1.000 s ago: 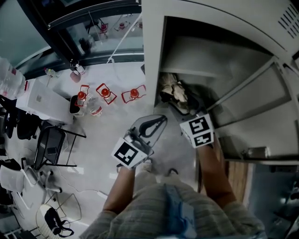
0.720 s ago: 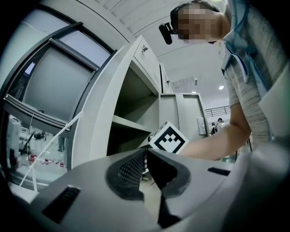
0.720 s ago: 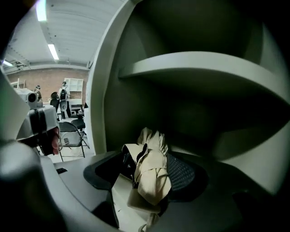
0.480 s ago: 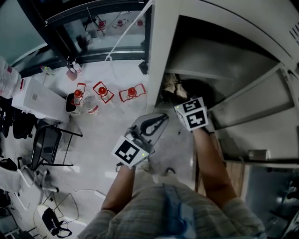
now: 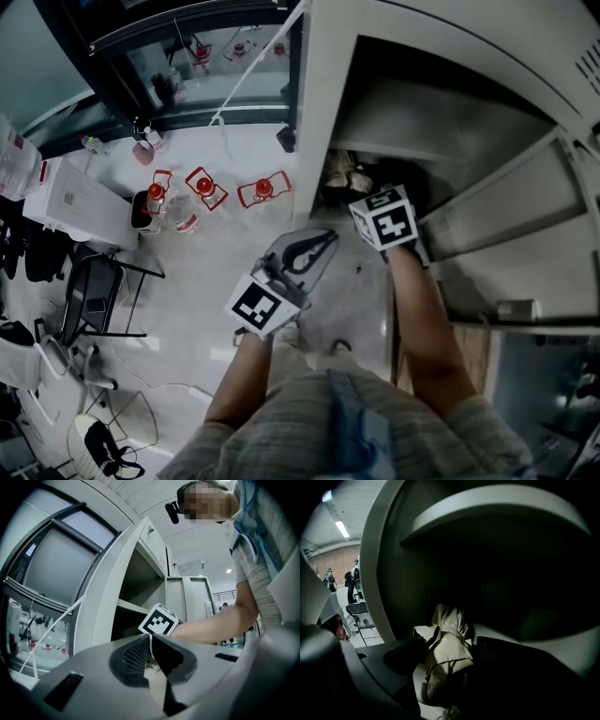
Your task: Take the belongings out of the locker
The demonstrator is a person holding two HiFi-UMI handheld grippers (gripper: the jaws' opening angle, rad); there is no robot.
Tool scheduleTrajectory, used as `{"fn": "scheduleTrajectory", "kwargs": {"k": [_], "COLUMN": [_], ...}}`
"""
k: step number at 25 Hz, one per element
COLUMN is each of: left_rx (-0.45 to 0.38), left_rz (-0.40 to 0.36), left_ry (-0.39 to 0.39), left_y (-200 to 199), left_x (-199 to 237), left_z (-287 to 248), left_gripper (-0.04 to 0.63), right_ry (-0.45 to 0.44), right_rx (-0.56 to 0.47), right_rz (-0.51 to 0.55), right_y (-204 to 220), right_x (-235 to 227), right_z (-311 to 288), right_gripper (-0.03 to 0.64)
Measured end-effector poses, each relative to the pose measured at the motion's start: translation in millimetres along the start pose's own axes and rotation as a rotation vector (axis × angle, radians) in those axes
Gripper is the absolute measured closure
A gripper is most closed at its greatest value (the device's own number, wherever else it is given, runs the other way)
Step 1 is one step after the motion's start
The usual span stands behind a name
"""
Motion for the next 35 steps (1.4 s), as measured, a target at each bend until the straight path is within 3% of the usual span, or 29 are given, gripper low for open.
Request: {"fn": "scheduleTrajectory", "kwargs": {"k": [6, 13, 17, 29, 35], "left_rx": [-0.002, 0.008, 0.018, 0.042, 0.045], "left_rz": [-0.005, 0.007, -0.004, -0.009, -0.002], "left_ry": [0.004, -0.006, 0.0, 0.004, 0.019], "left_y": [-1, 1, 3, 5, 3], "left_x": [-1, 0, -1, -4, -5], "left_z": [0, 3, 4, 10, 14], "left_gripper": [0.591, 0.591, 0.591, 0.591, 0.591], "right_ry": [-0.074, -0.081, -0.064, -0.035, -0.03], "right_rx": [0.128, 0.172, 0.148, 0.118, -0.01], "right_rz": [-0.034, -0.111, -0.149, -0.128, -0.183], "right_y": [20, 33, 35, 37, 34], "right_x": [2, 1, -3, 3, 11], "right_z": [-25, -37, -39, -28, -5], "right_gripper": [0.268, 0.273, 0.337, 0.382, 0.383]}}
Point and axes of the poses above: the fingertips, and each gripper's own axes: z backward along the fingers, x to its left, y out of its underside, the point moved 1 cm from there along z, backward along the fingers, and after that the axes turned 15 degrees about z, right-handed, at the moved point
